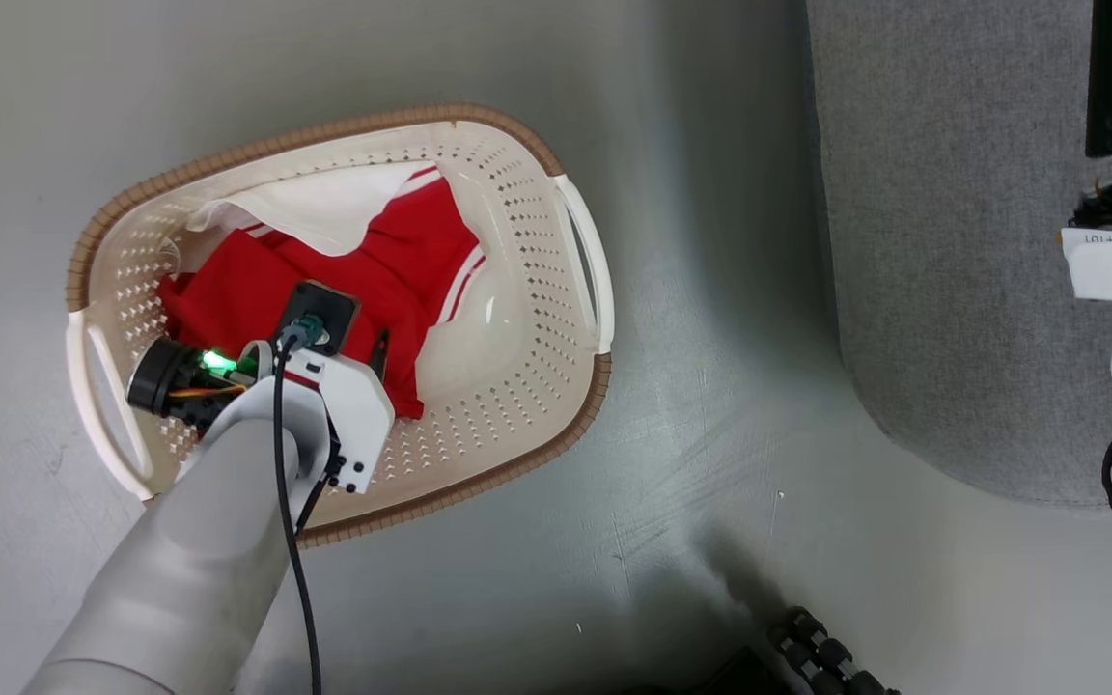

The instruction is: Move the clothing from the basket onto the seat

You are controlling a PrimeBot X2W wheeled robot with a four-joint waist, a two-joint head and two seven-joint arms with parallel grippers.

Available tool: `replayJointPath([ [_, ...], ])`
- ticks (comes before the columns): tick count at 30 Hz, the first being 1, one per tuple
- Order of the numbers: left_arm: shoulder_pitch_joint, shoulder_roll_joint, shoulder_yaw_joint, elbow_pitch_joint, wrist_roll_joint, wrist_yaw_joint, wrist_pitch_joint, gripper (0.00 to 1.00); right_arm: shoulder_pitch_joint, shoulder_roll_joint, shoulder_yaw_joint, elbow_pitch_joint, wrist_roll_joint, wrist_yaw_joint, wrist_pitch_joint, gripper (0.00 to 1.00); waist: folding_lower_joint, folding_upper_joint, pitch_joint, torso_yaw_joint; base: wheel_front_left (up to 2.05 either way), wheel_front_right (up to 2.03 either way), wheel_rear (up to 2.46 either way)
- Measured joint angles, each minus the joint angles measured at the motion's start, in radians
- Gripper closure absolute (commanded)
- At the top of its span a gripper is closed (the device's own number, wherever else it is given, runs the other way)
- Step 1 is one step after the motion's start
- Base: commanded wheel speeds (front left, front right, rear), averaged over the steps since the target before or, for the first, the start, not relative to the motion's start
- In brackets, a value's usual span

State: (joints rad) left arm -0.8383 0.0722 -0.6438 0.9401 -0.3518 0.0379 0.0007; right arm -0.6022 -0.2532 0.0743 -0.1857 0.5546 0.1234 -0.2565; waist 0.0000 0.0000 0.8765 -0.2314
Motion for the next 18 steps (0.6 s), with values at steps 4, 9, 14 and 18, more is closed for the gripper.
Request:
replayJointPath([
  [4, -0.023, 0.005, -0.035, 0.042, 0.041, -0.007, 0.023, 0.00, -0.042, 0.001, 0.012, -0.012, 0.000, 0.000, 0.000, 0.00, 0.0000, 0.0000, 0.023, -0.014, 0.00, 0.00, 0.00],
  [9, -0.041, 0.002, -0.052, 0.076, 0.050, -0.019, 0.034, 0.00, -0.061, 0.012, 0.025, -0.022, -0.001, 0.000, 0.000, 0.00, 0.0000, 0.0000, 0.049, -0.031, 0.00, 0.00, 0.00],
  [14, -0.083, 0.002, -0.083, 0.106, 0.091, -0.033, 0.052, 0.00, -0.063, 0.021, 0.034, -0.024, -0.001, 0.000, 0.000, 0.00, 0.0000, 0.0000, 0.072, -0.046, 0.00, 0.00, 0.00],
  [18, -0.098, 0.004, -0.095, 0.137, 0.099, -0.044, 0.070, 0.00, -0.070, 0.028, 0.036, -0.024, -0.001, 0.000, 0.000, 0.00, 0.0000, 0.0000, 0.089, -0.058, 0.00, 0.00, 0.00],
])
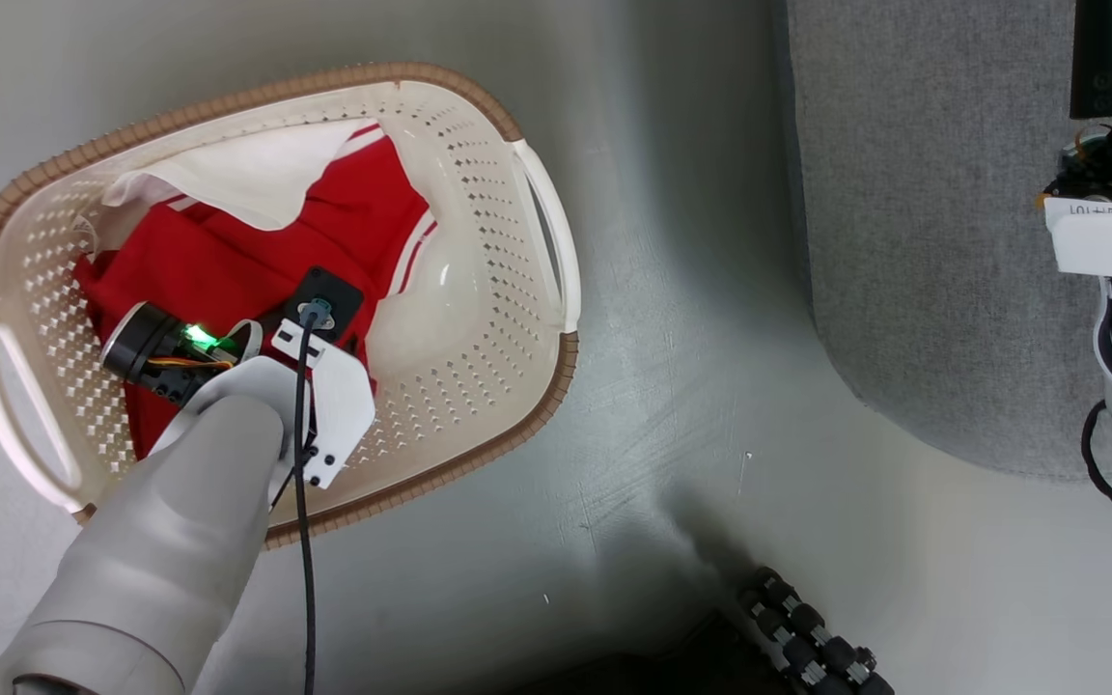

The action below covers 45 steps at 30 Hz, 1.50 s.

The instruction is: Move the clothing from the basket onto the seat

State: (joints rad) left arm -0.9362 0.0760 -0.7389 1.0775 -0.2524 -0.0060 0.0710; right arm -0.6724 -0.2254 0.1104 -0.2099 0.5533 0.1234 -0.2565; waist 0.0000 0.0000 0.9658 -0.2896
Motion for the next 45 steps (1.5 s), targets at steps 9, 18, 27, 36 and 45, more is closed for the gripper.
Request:
replayJointPath([
  [9, -0.032, 0.005, 0.001, 0.055, 0.001, -0.004, 0.042, 0.00, -0.017, 0.014, 0.001, 0.001, 0.000, 0.000, 0.000, 0.00, 0.0000, 0.0000, 0.029, -0.025, 0.00, 0.00, 0.00],
  [18, -0.067, 0.015, 0.001, 0.091, 0.001, 0.000, 0.060, 1.00, -0.034, 0.032, 0.001, 0.004, 0.000, 0.000, 0.000, 0.00, 0.0000, 0.0000, 0.052, -0.048, 0.00, 0.00, 0.00],
  [27, -0.071, 0.013, 0.012, 0.102, -0.003, -0.001, 0.027, 1.00, -0.054, 0.042, -0.002, 0.013, -0.011, 0.000, 0.000, 0.00, 0.0000, 0.0000, 0.052, -0.051, 0.00, 0.00, 0.00],
  [36, -0.072, 0.008, 0.023, 0.095, -0.012, -0.007, -0.057, 1.00, -0.076, 0.058, -0.010, 0.012, -0.011, 0.000, 0.000, 0.00, 0.0000, 0.0000, 0.033, -0.044, 0.00, 0.00, 0.00],
  [45, -0.070, -0.008, 0.050, 0.064, -0.052, -0.015, -0.174, 1.00, -0.076, 0.067, -0.019, 0.019, -0.019, 0.000, 0.000, 0.00, 0.0000, 0.0000, -0.002, -0.031, 0.00, 0.00, 0.00],
])
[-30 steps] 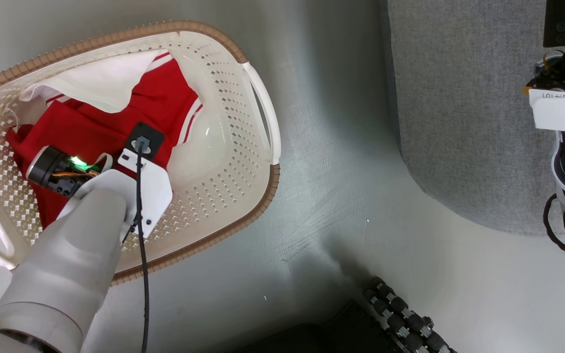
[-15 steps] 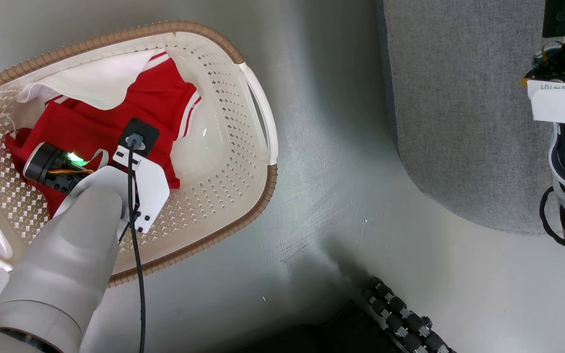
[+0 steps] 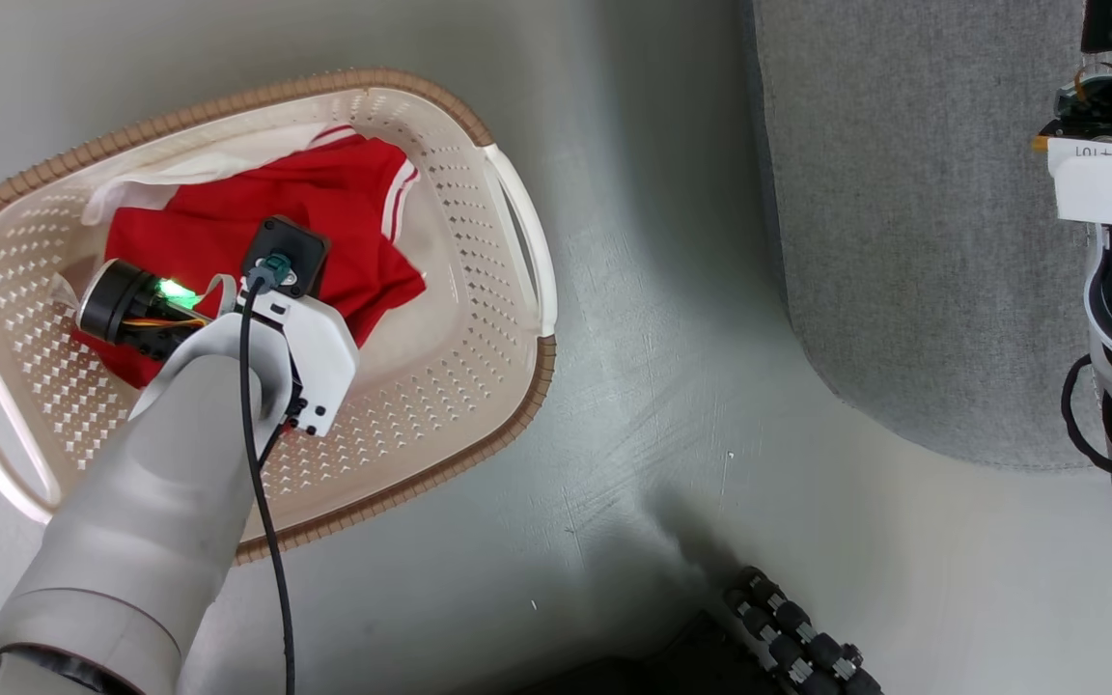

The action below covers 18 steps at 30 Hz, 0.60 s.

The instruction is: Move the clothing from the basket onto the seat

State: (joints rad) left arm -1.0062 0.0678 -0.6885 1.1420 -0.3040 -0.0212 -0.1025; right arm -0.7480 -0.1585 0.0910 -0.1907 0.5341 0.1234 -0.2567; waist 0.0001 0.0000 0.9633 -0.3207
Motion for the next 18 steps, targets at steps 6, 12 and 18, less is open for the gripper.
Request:
replayJointPath([
  [6, 0.021, -0.007, 0.009, -0.022, -0.015, -0.010, -0.075, 1.00, 0.001, -0.002, 0.006, 0.008, -0.002, 0.000, 0.000, 0.00, 0.0000, 0.0000, -0.035, 0.016, 0.00, 0.00, 0.00],
  [12, 0.044, -0.015, 0.023, -0.054, -0.039, -0.027, -0.129, 1.00, 0.002, -0.020, 0.013, 0.021, -0.017, 0.000, 0.000, 0.00, 0.0000, 0.0000, -0.080, 0.035, 0.00, 0.00, 0.00],
  [18, 0.079, -0.021, 0.033, -0.084, -0.067, -0.041, -0.141, 1.00, 0.013, -0.035, 0.009, 0.036, -0.025, 0.000, 0.000, 0.00, 0.0000, 0.0000, -0.132, 0.056, 0.00, 0.00, 0.00],
])
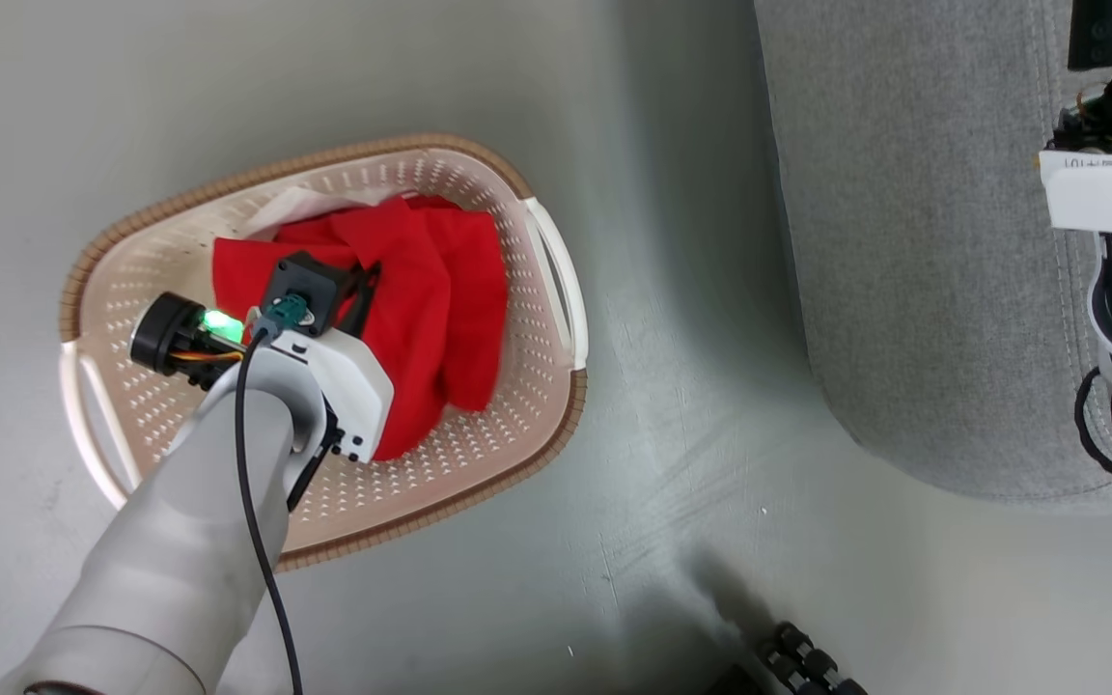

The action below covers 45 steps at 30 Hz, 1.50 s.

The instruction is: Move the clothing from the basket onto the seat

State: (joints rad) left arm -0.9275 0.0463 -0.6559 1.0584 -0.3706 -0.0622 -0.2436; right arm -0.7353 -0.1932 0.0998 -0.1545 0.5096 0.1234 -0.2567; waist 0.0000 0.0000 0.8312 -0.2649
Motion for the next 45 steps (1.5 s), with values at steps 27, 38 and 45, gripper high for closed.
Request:
replayJointPath([
  [27, 0.226, -0.010, 0.080, -0.369, -0.027, 0.012, -0.006, 1.00, 0.157, -0.077, 0.020, 0.074, 0.002, 0.000, 0.000, 0.00, 0.0000, 0.0000, -0.289, 0.121, 0.00, 0.00, 0.00],
  [38, 0.312, -0.011, 0.112, -0.502, -0.027, 0.026, -0.006, 1.00, 0.233, -0.086, 0.053, 0.099, 0.017, 0.000, 0.000, 0.00, 0.0001, 0.0000, -0.400, 0.164, 0.00, 0.00, 0.00],
  [45, 0.332, -0.009, 0.142, -0.593, -0.030, 0.038, -0.006, 1.00, 0.281, -0.095, 0.077, 0.110, 0.018, 0.000, 0.000, 0.00, 0.0000, 0.0000, -0.477, 0.190, 0.00, 0.00, 0.00],
])
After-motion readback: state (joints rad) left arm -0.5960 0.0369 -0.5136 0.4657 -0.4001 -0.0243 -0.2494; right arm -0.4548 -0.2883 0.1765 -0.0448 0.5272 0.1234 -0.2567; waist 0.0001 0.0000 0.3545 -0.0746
